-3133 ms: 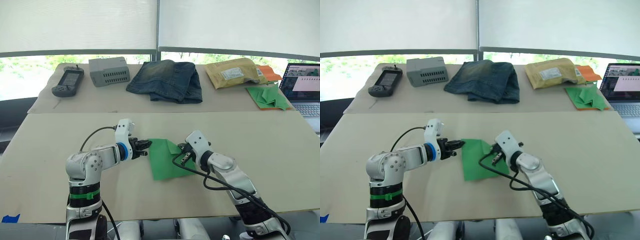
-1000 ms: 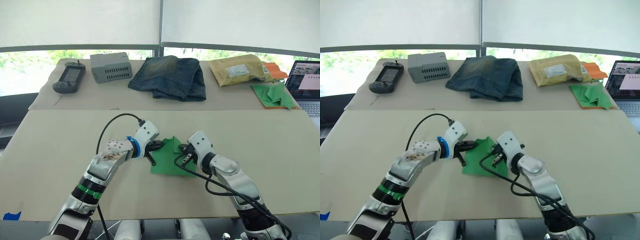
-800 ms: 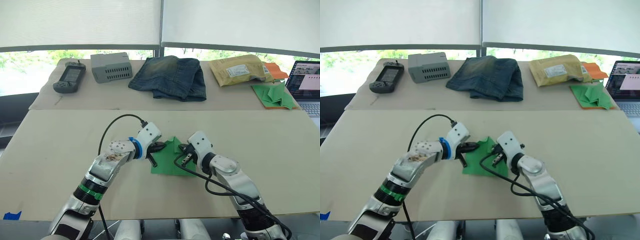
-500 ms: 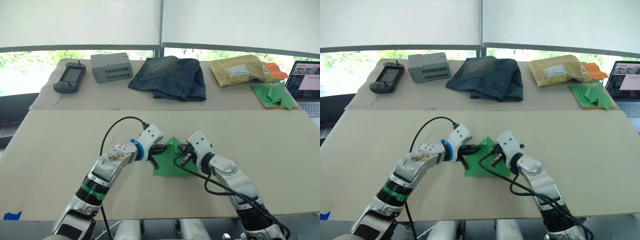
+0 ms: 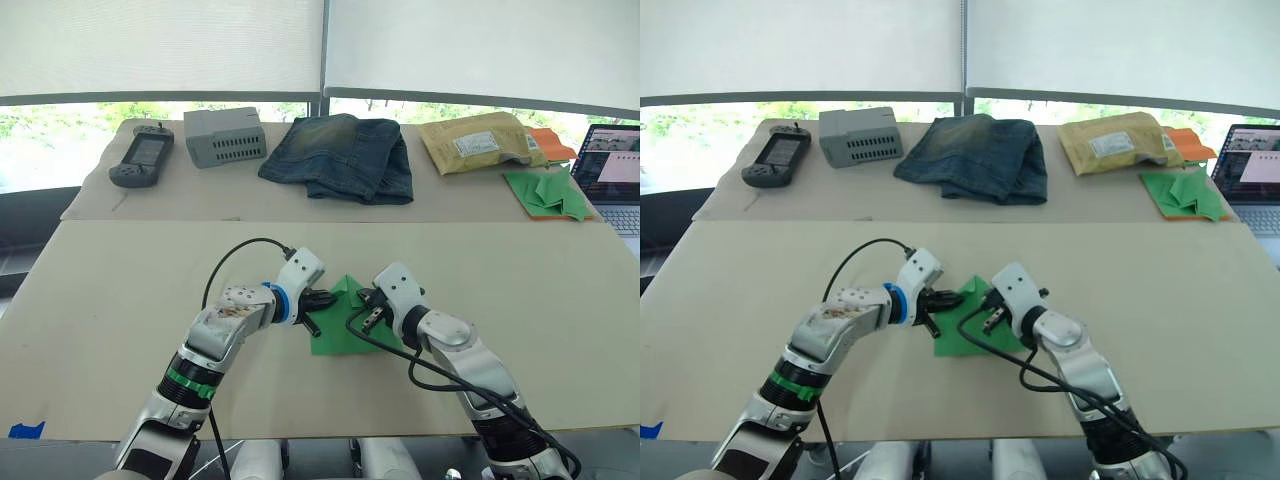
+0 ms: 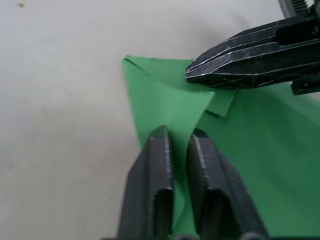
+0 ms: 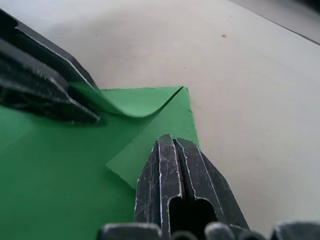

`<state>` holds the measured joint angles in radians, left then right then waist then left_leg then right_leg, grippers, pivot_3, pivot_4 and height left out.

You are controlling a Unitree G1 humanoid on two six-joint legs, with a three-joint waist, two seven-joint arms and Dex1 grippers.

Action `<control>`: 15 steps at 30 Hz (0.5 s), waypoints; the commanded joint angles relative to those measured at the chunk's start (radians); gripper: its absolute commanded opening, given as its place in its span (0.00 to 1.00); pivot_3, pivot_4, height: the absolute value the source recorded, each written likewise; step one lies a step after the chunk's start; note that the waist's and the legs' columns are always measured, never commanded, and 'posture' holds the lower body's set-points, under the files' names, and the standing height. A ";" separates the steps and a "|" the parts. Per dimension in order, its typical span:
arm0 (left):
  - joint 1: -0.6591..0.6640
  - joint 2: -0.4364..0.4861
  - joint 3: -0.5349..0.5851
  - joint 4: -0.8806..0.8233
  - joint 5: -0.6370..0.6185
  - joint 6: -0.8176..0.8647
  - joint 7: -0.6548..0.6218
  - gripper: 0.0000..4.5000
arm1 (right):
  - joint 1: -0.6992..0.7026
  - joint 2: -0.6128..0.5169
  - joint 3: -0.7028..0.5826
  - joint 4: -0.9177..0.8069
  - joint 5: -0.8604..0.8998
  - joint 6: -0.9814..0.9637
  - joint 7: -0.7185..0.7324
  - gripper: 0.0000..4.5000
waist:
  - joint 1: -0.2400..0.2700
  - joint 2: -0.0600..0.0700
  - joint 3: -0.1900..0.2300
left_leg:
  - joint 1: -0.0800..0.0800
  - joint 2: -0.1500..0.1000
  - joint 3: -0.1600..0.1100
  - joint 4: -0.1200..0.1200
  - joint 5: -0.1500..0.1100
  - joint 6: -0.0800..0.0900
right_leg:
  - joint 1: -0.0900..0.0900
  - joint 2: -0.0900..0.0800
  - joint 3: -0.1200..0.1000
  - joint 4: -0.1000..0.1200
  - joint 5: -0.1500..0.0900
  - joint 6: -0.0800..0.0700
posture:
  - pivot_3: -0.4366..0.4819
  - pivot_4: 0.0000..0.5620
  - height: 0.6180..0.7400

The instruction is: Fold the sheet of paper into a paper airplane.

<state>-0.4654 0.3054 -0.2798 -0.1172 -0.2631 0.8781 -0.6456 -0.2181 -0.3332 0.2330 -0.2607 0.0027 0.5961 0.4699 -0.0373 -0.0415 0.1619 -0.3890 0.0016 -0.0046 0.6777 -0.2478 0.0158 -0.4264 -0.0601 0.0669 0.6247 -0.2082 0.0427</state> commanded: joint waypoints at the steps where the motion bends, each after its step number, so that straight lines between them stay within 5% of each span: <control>1: -0.002 0.007 -0.010 -0.021 -0.004 0.005 -0.005 0.49 | 0.005 -0.006 0.018 0.003 -0.008 0.009 0.003 0.00 | -0.001 0.000 0.000 | 0.000 0.000 0.000 0.000 0.000 0.000 | 0.000 0.000 0.000 0.000 0.000 0.000 | 0.48 0.27 0.91; 2: -0.001 0.007 -0.012 -0.022 -0.003 0.005 -0.005 0.55 | 0.004 -0.007 0.018 0.003 -0.008 0.009 0.003 0.00 | -0.002 0.000 0.000 | 0.000 0.000 0.000 0.000 0.000 0.000 | 0.000 0.000 0.000 0.000 0.000 0.000 | 0.48 0.27 0.91; 14: 0.013 0.009 0.020 -0.023 -0.043 0.036 -0.001 0.55 | -0.002 -0.010 0.009 -0.003 -0.003 0.009 0.005 0.00 | -0.003 0.000 0.000 | 0.001 0.000 0.000 -0.001 0.000 0.000 | 0.001 0.000 0.000 0.000 0.000 0.000 | 0.48 0.27 0.91; 15: 0.015 0.014 0.020 -0.025 -0.042 0.037 0.001 0.49 | -0.002 -0.009 0.010 -0.003 -0.003 0.009 0.004 0.00 | -0.003 0.000 0.000 | 0.001 0.000 0.000 -0.001 0.000 0.000 | 0.001 0.000 0.000 0.000 0.000 0.000 | 0.48 0.27 0.91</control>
<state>-0.4604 0.3107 -0.2634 -0.1223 -0.3008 0.8991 -0.6458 -0.2212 -0.3339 0.2389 -0.2610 0.0031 0.5971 0.4721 -0.0403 -0.0415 0.1619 -0.3876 0.0019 -0.0048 0.6771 -0.2478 0.0158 -0.4254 -0.0599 0.0669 0.6247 -0.2083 0.0427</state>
